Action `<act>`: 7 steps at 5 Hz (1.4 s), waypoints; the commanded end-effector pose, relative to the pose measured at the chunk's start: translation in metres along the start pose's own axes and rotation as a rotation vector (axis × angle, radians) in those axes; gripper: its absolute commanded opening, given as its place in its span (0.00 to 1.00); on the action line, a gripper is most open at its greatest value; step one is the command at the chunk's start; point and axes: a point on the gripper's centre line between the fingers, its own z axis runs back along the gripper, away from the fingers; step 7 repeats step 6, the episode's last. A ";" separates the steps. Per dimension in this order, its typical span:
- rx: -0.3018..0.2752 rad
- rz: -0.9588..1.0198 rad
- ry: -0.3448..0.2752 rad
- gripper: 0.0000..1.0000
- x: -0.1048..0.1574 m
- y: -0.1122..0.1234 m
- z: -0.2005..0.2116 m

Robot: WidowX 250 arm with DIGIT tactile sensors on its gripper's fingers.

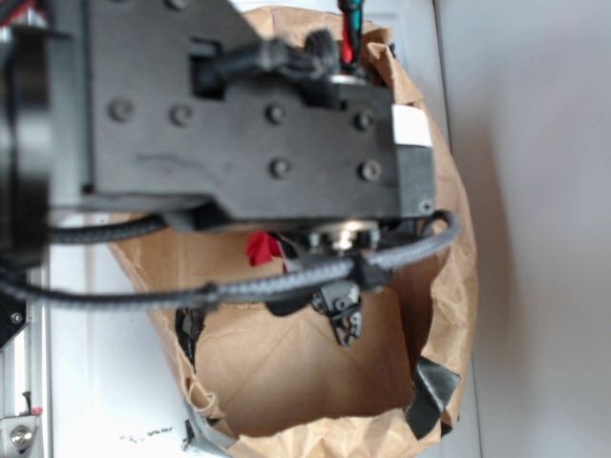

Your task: Grab the red paper.

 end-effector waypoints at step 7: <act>-0.046 -0.025 -0.150 0.00 0.000 -0.002 0.065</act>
